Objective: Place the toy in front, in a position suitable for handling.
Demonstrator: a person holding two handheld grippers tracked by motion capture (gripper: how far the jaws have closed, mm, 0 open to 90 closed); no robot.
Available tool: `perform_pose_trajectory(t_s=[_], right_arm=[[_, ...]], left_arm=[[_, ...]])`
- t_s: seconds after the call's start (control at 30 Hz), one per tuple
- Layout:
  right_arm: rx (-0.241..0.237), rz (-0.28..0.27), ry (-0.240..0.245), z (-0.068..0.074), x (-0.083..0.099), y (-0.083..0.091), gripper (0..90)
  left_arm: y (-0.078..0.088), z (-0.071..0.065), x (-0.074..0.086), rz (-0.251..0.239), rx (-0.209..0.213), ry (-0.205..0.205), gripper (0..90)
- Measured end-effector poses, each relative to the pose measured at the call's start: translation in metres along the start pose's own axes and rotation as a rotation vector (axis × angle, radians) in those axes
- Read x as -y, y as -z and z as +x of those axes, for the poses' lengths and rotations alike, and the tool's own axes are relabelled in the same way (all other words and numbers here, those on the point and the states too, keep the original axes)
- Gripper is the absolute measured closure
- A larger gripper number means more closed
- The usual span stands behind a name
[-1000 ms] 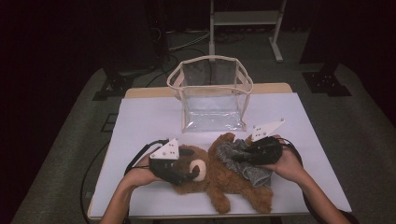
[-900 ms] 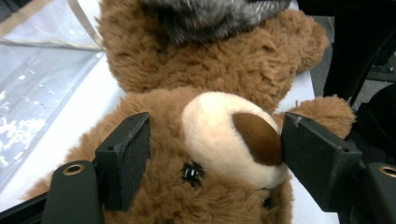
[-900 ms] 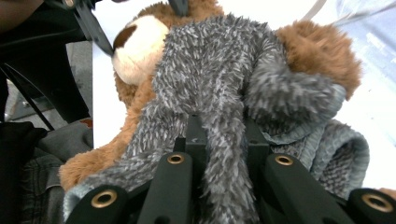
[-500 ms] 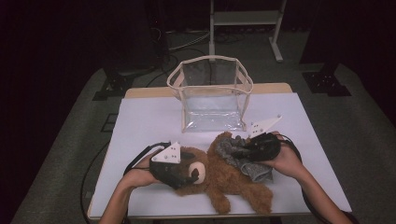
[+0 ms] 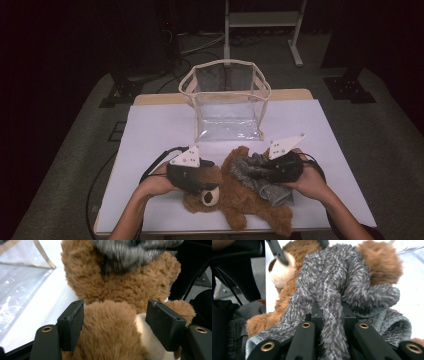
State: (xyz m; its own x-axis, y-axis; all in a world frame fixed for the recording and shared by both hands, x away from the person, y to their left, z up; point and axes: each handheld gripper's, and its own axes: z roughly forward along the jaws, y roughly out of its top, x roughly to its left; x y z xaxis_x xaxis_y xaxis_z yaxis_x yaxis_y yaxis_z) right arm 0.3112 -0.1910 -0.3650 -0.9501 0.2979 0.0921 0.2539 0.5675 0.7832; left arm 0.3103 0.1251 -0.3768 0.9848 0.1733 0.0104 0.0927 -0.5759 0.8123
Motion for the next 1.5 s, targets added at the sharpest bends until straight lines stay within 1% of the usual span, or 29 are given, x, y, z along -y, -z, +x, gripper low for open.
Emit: perform_pose_trajectory(t_s=[0.07,0.13,0.23,0.33,0.4,0.5,0.6,0.67,0.7,0.77,0.83,0.93,0.97,1.03,1.07,1.17,1.23,1.37,1.43,1.5], right_arm=[[0.004,-0.019,-0.014,-0.004,0.003,0.007,77.3],[0.028,-0.019,-0.017,-0.008,0.008,0.015,77.2],[0.063,-0.011,-0.046,-0.013,0.020,0.027,77.2],[0.091,-0.016,-0.088,-0.019,0.031,0.040,77.2],[0.093,-0.023,-0.105,-0.021,0.031,0.044,77.0],[0.089,-0.024,-0.072,-0.017,0.019,0.039,76.8],[0.058,-0.030,-0.038,-0.014,0.004,0.028,76.8],[0.047,-0.022,-0.029,-0.014,0.000,0.020,76.6],[0.046,-0.012,-0.028,-0.015,0.000,0.017,76.6],[0.040,-0.014,-0.049,-0.019,0.006,0.015,76.6],[0.037,-0.027,-0.086,-0.024,0.018,0.019,76.6],[0.050,-0.033,-0.143,-0.028,0.038,0.032,76.7],[0.062,-0.032,-0.155,-0.029,0.043,0.036,76.7],[0.078,-0.034,-0.170,-0.028,0.048,0.046,76.7],[0.083,-0.037,-0.175,-0.027,0.048,0.050,76.7],[0.080,-0.044,-0.145,-0.023,0.037,0.054,76.7],[0.070,-0.042,-0.113,-0.021,0.024,0.050,76.7],[0.025,-0.024,-0.046,-0.019,-0.006,0.030,76.7],[0.000,-0.015,-0.022,-0.018,-0.021,0.017,76.7],[-0.024,0.009,-0.008,-0.019,-0.034,0.003,76.7]], left_arm=[[0.001,-0.003,0.001,0.005,-0.009,-0.012,32.3],[0.001,-0.006,0.001,0.014,-0.015,-0.023,32.6],[0.001,-0.007,0.000,0.015,-0.020,-0.029,32.6],[-0.001,-0.009,-0.001,0.025,-0.017,-0.038,32.8],[-0.002,-0.010,-0.002,0.032,-0.016,-0.047,32.8],[-0.003,-0.010,-0.001,0.032,-0.017,-0.051,32.9],[-0.003,-0.011,-0.001,0.031,-0.017,-0.055,32.9],[-0.003,-0.011,0.000,0.029,-0.019,-0.055,32.9],[-0.003,-0.011,0.000,0.025,-0.019,-0.054,33.0],[-0.003,-0.009,0.001,0.025,-0.020,-0.053,33.2],[-0.003,-0.009,0.001,0.022,-0.021,-0.049,33.5],[-0.004,-0.009,0.001,0.023,-0.026,-0.046,33.5],[-0.005,-0.009,0.000,0.024,-0.027,-0.047,33.5],[-0.005,-0.008,0.001,0.021,-0.026,-0.046,33.5],[-0.006,-0.008,0.001,0.021,-0.025,-0.046,33.5],[-0.007,-0.008,0.000,0.028,-0.025,-0.049,33.5],[-0.008,-0.009,0.000,0.026,-0.025,-0.048,33.6],[-0.009,-0.009,0.000,0.026,-0.025,-0.049,33.6],[-0.008,-0.009,0.000,0.030,-0.026,-0.056,33.6],[-0.008,-0.009,0.000,0.029,-0.026,-0.057,33.6]])
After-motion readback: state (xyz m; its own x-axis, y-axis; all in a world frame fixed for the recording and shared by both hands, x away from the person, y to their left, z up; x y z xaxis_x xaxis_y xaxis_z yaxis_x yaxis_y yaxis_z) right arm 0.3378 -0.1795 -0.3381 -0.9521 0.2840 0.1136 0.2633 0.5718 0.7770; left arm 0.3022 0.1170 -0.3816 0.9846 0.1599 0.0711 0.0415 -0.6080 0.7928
